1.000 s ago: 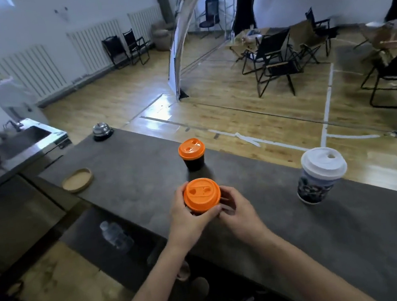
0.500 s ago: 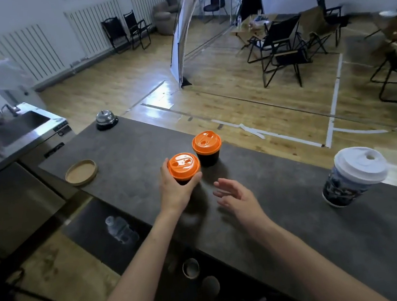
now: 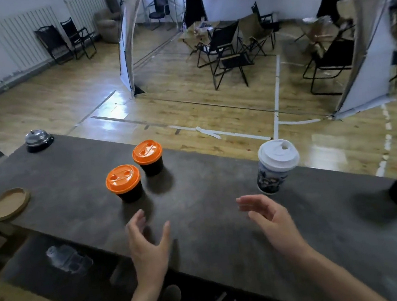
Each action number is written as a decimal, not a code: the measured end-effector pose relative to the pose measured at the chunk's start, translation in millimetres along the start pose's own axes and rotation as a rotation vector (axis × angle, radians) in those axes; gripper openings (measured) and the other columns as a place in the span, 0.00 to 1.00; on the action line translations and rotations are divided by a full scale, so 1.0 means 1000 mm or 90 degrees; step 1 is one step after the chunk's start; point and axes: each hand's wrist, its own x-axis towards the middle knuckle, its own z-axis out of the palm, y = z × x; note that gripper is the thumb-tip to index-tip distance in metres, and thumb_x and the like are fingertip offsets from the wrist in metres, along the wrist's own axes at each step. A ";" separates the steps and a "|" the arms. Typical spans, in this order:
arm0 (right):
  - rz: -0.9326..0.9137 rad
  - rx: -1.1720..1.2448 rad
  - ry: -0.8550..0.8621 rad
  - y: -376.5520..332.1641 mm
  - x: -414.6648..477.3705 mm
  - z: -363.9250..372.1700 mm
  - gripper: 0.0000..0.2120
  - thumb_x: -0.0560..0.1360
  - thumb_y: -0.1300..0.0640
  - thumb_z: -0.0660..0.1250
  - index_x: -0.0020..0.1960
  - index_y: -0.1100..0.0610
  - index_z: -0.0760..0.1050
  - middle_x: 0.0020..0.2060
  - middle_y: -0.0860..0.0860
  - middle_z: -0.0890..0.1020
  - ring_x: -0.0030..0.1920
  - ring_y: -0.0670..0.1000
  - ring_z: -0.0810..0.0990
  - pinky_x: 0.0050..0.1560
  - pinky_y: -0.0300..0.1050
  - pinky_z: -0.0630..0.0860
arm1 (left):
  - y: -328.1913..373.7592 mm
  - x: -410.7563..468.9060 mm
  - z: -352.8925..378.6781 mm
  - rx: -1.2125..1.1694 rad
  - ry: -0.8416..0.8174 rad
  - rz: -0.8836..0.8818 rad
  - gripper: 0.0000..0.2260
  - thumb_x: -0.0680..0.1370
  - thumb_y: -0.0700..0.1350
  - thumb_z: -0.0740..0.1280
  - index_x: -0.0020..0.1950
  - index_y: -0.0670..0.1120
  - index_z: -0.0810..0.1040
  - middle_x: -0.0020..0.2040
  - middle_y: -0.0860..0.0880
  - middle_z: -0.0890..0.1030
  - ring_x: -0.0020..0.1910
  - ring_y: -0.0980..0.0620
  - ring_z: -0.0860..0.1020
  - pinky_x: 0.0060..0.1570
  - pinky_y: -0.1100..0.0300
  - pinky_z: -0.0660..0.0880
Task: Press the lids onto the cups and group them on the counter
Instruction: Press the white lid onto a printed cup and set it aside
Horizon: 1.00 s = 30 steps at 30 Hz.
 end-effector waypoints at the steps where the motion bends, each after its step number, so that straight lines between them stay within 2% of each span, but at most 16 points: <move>1: 0.007 -0.009 0.028 0.005 -0.004 -0.017 0.18 0.78 0.76 0.63 0.56 0.57 0.82 0.51 0.48 0.87 0.54 0.48 0.85 0.57 0.38 0.79 | 0.008 -0.005 0.011 0.002 -0.026 0.042 0.28 0.74 0.45 0.77 0.70 0.52 0.68 0.66 0.49 0.74 0.66 0.52 0.74 0.69 0.47 0.72; 4: 0.014 -0.017 0.098 0.019 -0.012 -0.058 0.19 0.77 0.78 0.62 0.52 0.58 0.82 0.47 0.48 0.88 0.49 0.48 0.86 0.50 0.36 0.80 | 0.045 -0.013 0.051 -0.023 -0.145 0.151 0.26 0.74 0.50 0.75 0.69 0.53 0.68 0.63 0.55 0.73 0.64 0.57 0.74 0.66 0.51 0.75; 7: 0.009 -0.026 0.144 0.026 -0.019 -0.086 0.19 0.76 0.79 0.62 0.51 0.58 0.82 0.45 0.49 0.88 0.47 0.46 0.85 0.51 0.35 0.80 | 0.092 -0.012 0.104 -0.052 -0.227 0.250 0.33 0.72 0.58 0.76 0.72 0.51 0.67 0.67 0.54 0.71 0.68 0.57 0.72 0.64 0.54 0.75; 10: -0.011 -0.039 0.172 0.026 -0.024 -0.108 0.19 0.76 0.79 0.63 0.52 0.57 0.82 0.47 0.50 0.87 0.48 0.47 0.85 0.52 0.36 0.79 | 0.142 -0.007 0.157 -0.060 -0.314 0.272 0.45 0.68 0.60 0.79 0.77 0.49 0.61 0.71 0.53 0.67 0.71 0.54 0.67 0.70 0.55 0.68; 12: -0.019 -0.043 0.188 0.025 -0.029 -0.121 0.19 0.76 0.78 0.64 0.52 0.56 0.81 0.48 0.50 0.87 0.49 0.48 0.85 0.53 0.35 0.79 | 0.168 -0.005 0.184 -0.063 -0.364 0.264 0.46 0.67 0.58 0.81 0.77 0.49 0.61 0.69 0.53 0.65 0.70 0.54 0.67 0.70 0.57 0.66; 15: -0.020 -0.066 0.193 0.023 -0.039 -0.137 0.18 0.76 0.75 0.68 0.54 0.53 0.79 0.52 0.50 0.85 0.52 0.48 0.85 0.52 0.33 0.79 | 0.180 -0.008 0.206 -0.040 -0.350 0.263 0.36 0.68 0.54 0.82 0.71 0.49 0.69 0.63 0.55 0.70 0.61 0.57 0.70 0.66 0.54 0.71; 18: -0.016 -0.107 0.168 0.026 -0.053 -0.150 0.19 0.76 0.67 0.73 0.62 0.50 0.75 0.59 0.46 0.82 0.58 0.46 0.82 0.56 0.36 0.79 | 0.179 -0.031 0.206 -0.052 -0.337 0.267 0.30 0.68 0.54 0.81 0.65 0.52 0.73 0.59 0.56 0.74 0.56 0.60 0.73 0.62 0.56 0.74; 22: -0.061 -0.101 0.130 0.033 -0.065 -0.147 0.38 0.70 0.51 0.81 0.74 0.53 0.66 0.67 0.44 0.77 0.66 0.42 0.78 0.63 0.36 0.76 | 0.184 -0.096 0.193 -0.125 -0.419 0.256 0.30 0.66 0.59 0.80 0.65 0.55 0.74 0.60 0.58 0.78 0.59 0.60 0.78 0.59 0.61 0.77; 23: -0.076 -0.086 0.126 0.034 -0.067 -0.145 0.41 0.68 0.48 0.81 0.74 0.55 0.66 0.67 0.46 0.78 0.67 0.44 0.78 0.64 0.40 0.76 | 0.184 -0.112 0.191 -0.137 -0.425 0.263 0.31 0.67 0.58 0.80 0.65 0.54 0.74 0.60 0.59 0.78 0.60 0.60 0.78 0.59 0.62 0.76; 25: -0.102 -0.066 0.122 0.038 -0.068 -0.140 0.38 0.69 0.51 0.81 0.73 0.59 0.69 0.67 0.50 0.80 0.68 0.50 0.78 0.67 0.51 0.77 | 0.179 -0.132 0.187 -0.140 -0.438 0.288 0.31 0.68 0.59 0.79 0.68 0.53 0.73 0.62 0.59 0.77 0.63 0.57 0.77 0.61 0.63 0.74; 27: -0.108 -0.055 0.153 0.042 -0.071 -0.138 0.35 0.68 0.55 0.80 0.72 0.56 0.71 0.66 0.50 0.81 0.67 0.51 0.79 0.67 0.55 0.77 | 0.175 -0.137 0.187 -0.163 -0.458 0.273 0.27 0.74 0.62 0.72 0.69 0.52 0.72 0.63 0.59 0.78 0.64 0.56 0.77 0.63 0.63 0.73; 30: -0.119 -0.066 0.211 0.043 -0.073 -0.137 0.39 0.64 0.50 0.81 0.72 0.44 0.68 0.66 0.46 0.78 0.68 0.46 0.77 0.66 0.42 0.74 | 0.180 -0.128 0.195 -0.311 -0.447 0.094 0.18 0.81 0.59 0.58 0.62 0.49 0.77 0.57 0.54 0.83 0.57 0.53 0.81 0.59 0.58 0.76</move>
